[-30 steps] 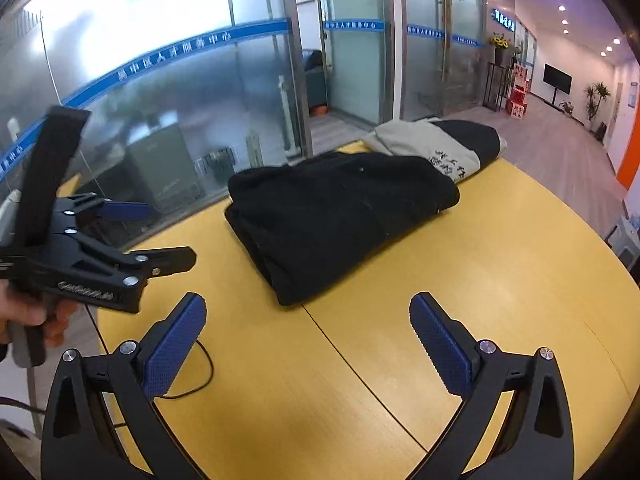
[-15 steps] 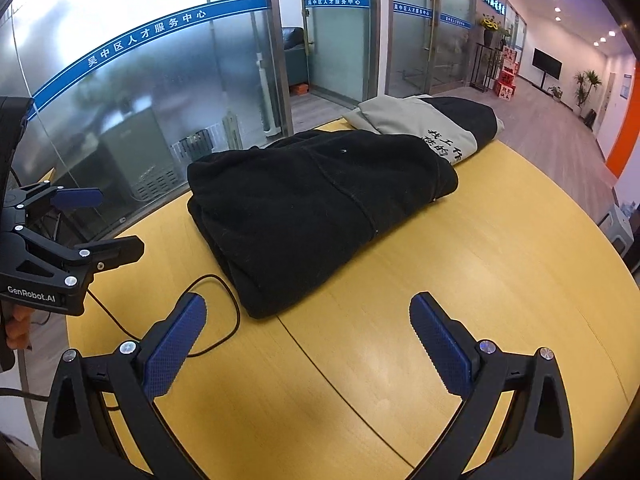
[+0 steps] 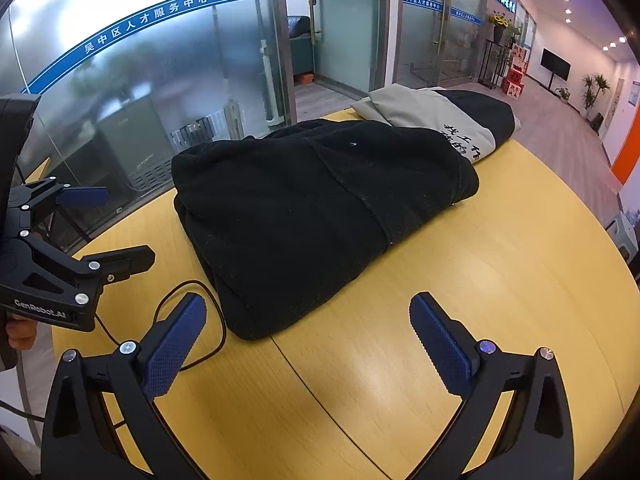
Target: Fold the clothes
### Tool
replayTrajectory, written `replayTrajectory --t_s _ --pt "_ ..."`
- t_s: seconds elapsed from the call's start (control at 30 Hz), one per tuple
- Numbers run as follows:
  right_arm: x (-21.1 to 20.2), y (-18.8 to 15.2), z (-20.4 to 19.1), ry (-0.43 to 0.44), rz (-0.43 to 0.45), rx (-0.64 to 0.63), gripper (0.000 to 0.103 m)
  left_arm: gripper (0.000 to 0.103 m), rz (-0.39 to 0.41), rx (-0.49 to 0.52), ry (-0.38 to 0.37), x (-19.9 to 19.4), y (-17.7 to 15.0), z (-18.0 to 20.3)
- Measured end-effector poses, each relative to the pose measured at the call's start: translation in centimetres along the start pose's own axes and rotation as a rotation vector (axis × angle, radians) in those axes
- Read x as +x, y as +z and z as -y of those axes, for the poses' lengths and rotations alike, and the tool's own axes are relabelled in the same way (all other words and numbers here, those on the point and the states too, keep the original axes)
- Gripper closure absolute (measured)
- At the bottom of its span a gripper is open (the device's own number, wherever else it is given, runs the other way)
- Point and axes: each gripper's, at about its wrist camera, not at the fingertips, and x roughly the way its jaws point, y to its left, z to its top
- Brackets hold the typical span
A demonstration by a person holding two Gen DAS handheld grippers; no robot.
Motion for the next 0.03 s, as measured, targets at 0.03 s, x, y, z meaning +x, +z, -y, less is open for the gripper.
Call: replayTrajectory --t_s 0.03 --pt "0.17 0.11 -0.1 0.002 -0.001 -0.005 0.0 0.0 -0.005 0.0 -0.001 0.16 0.17 -0.13"
